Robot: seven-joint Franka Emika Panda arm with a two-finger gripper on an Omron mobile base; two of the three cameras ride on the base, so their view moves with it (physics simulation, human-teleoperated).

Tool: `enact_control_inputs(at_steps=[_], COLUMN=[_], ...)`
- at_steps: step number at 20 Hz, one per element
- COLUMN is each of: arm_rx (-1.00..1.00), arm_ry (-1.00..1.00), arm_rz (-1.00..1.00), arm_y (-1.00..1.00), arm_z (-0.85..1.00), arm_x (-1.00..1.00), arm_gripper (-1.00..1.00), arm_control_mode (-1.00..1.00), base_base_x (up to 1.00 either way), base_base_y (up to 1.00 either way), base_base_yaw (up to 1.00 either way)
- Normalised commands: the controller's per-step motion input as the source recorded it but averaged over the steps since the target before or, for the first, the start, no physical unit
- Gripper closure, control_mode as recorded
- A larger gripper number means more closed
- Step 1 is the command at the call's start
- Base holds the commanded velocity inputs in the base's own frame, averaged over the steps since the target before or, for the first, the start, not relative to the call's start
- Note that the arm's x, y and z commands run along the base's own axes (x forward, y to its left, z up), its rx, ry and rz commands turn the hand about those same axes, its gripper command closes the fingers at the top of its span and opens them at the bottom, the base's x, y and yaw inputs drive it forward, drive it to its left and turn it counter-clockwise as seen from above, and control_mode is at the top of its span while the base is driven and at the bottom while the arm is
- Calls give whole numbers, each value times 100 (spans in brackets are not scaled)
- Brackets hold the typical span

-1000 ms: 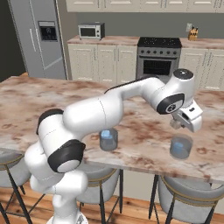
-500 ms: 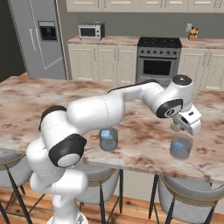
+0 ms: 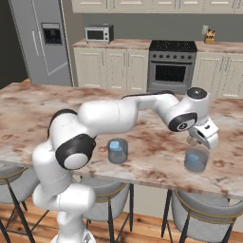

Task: There are four ice cubes in the ice bowl. Place two ice cubes in each glass of water.

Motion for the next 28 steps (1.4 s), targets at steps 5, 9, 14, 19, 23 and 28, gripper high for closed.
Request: enact_control_inputs(at_steps=[5,9,14,19,23,28], arm_rx=[0,0,0,0,0,0], arm_ry=[0,0,0,0,0,0], arm_rz=[0,0,0,0,0,0], arm_y=[-13,-10,0,0,0,0], arm_z=[-6,-1,-11,-23,-28,-24], arm_x=[13,0,0,0,3,17], arm_gripper=[100,100,100,100,100,100], arm_control_mode=[-100,-100,-100,-100,-100,-100], base_base_x=[0,0,0,0,0,0], base_base_y=[0,0,0,0,0,0], base_base_yaw=[0,0,0,0,0,0])
